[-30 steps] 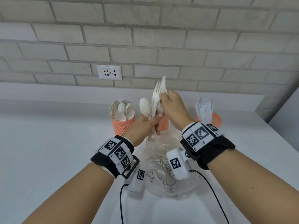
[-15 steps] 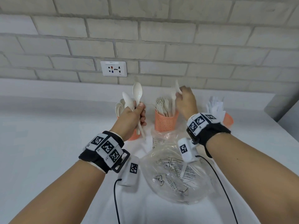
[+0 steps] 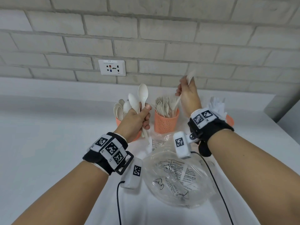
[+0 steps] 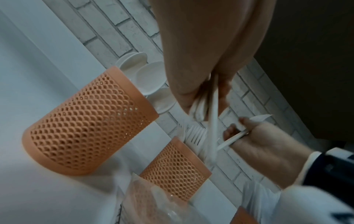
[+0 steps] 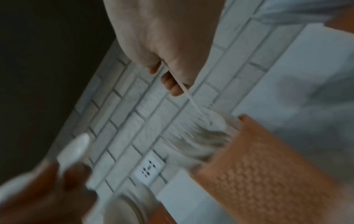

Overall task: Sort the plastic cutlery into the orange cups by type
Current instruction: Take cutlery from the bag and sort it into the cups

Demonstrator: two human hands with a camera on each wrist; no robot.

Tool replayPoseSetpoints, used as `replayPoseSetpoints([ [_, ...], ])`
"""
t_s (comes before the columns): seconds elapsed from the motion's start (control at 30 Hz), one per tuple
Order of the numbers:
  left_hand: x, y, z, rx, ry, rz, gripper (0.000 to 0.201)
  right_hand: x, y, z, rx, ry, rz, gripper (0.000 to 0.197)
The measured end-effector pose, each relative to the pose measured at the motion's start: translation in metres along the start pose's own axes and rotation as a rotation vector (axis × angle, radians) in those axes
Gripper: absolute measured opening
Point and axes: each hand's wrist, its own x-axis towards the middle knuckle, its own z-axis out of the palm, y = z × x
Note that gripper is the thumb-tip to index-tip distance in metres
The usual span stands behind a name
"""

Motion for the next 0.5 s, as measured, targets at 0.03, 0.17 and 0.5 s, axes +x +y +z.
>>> replayPoseSetpoints([
  [0.03, -0.001, 0.0, 0.0, 0.011, -0.024, 0.016, 0.022, -0.005, 0.008, 0.002, -0.054, -0.03, 0.027, 0.014],
  [0.17, -0.003, 0.001, -0.004, 0.096, -0.046, 0.049, 0.025, -0.006, 0.035, 0.004, -0.344, -0.007, -0.103, 0.02],
  [0.5, -0.012, 0.005, 0.0, 0.27, -0.024, 0.084, 0.032, -0.025, -0.022, 0.022, -0.411, -0.33, -0.333, 0.032],
])
